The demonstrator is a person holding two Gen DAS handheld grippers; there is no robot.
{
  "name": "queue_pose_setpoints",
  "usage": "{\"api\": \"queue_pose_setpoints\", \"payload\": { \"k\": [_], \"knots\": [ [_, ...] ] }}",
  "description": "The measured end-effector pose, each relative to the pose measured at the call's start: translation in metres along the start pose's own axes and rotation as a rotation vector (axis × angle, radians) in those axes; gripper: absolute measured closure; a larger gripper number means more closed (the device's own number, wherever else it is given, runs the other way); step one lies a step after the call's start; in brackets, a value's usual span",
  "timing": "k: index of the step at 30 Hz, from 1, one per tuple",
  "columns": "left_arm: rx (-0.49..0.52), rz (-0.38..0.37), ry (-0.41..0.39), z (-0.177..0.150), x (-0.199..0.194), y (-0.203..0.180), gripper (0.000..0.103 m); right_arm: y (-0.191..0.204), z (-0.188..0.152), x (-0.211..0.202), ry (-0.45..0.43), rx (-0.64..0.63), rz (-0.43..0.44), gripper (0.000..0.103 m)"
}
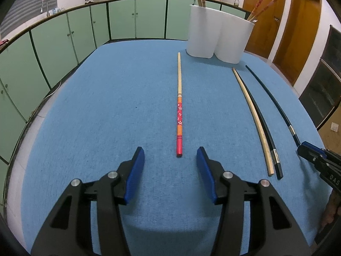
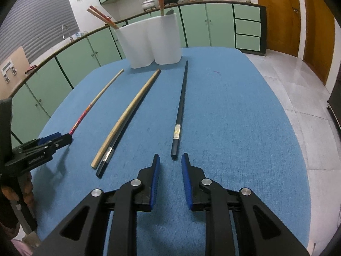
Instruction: Organize utensils
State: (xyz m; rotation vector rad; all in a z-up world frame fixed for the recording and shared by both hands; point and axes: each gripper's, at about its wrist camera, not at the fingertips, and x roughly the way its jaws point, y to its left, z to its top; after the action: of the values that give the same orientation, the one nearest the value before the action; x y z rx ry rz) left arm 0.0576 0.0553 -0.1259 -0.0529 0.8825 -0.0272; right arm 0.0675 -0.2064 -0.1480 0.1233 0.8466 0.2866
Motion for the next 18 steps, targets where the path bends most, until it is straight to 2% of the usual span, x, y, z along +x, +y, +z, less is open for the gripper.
{"api": "queue_pose_setpoints", "payload": {
  "k": [5, 10, 11, 13, 18],
  "knots": [
    [-0.018, -0.019, -0.001, -0.001, -0.001, 0.004, 0.058, 0.003, -0.001, 0.001, 0.003, -0.011, -0.019, 0.083],
    [-0.004, -0.004, 0.005, 0.0, 0.002, 0.0, 0.061, 0.001, -0.001, 0.001, 0.006, -0.002, -0.015, 0.084],
    [0.001, -0.002, 0.005, 0.0, 0.002, -0.001, 0.062, 0.001, -0.001, 0.001, 0.005, 0.0, -0.014, 0.084],
    [0.019, -0.008, 0.005, 0.001, 0.002, -0.005, 0.074, 0.001, 0.0, 0.002, 0.005, 0.005, -0.013, 0.084],
    [0.052, -0.009, 0.009, 0.001, 0.004, -0.012, 0.083, 0.002, 0.002, 0.004, 0.008, 0.002, -0.029, 0.085]
  ]
}}
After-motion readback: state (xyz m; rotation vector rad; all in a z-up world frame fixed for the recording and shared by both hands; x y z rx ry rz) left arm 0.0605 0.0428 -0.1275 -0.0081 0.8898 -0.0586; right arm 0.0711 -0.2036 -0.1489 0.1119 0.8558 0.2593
